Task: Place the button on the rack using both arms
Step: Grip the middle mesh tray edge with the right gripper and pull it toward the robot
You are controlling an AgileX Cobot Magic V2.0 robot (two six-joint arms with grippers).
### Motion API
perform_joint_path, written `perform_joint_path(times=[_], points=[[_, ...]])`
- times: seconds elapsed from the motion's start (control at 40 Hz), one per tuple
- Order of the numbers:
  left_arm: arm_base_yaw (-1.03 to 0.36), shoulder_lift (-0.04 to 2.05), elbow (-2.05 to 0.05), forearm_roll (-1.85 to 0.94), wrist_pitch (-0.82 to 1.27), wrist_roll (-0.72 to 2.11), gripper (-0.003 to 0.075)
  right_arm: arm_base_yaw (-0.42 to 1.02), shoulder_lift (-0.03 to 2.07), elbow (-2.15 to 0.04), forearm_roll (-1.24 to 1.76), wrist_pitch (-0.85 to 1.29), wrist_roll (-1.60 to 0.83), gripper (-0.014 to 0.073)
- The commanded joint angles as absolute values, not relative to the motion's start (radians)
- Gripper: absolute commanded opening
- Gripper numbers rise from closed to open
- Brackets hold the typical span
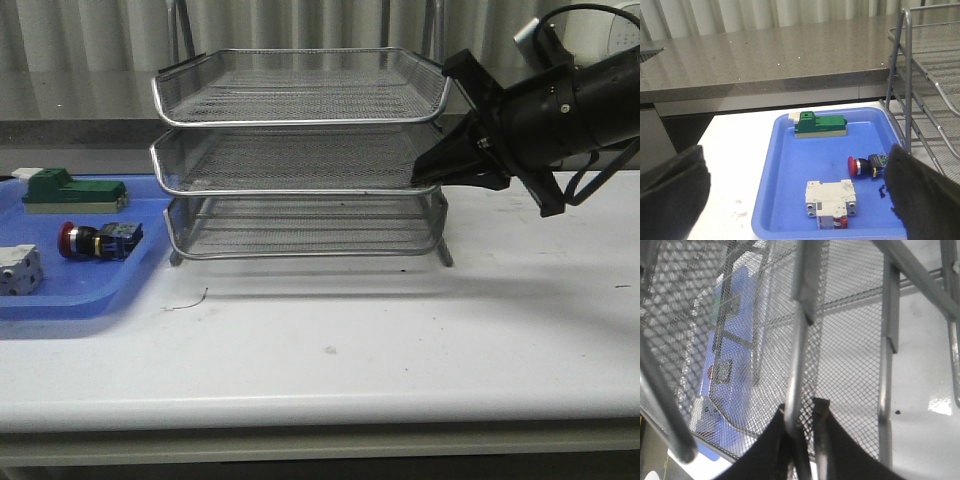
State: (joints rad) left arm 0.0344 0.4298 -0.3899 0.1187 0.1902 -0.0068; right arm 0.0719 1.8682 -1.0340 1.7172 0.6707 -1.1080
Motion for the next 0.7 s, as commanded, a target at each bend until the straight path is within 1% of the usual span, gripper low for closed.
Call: perform_joint_path(times=[0.0, 0.674], points=[[0.036, 0.442, -0.43, 0.12, 0.109, -0.019, 0.0671, 0.068, 1.813, -1.046, 1.738, 0.768, -1.115, 0.0064], [0.036, 0.442, -0.43, 0.12, 0.108, -0.019, 0.0671, 0.068, 1.635, -0.775, 1.728, 0.806, -1.187, 0.0064]])
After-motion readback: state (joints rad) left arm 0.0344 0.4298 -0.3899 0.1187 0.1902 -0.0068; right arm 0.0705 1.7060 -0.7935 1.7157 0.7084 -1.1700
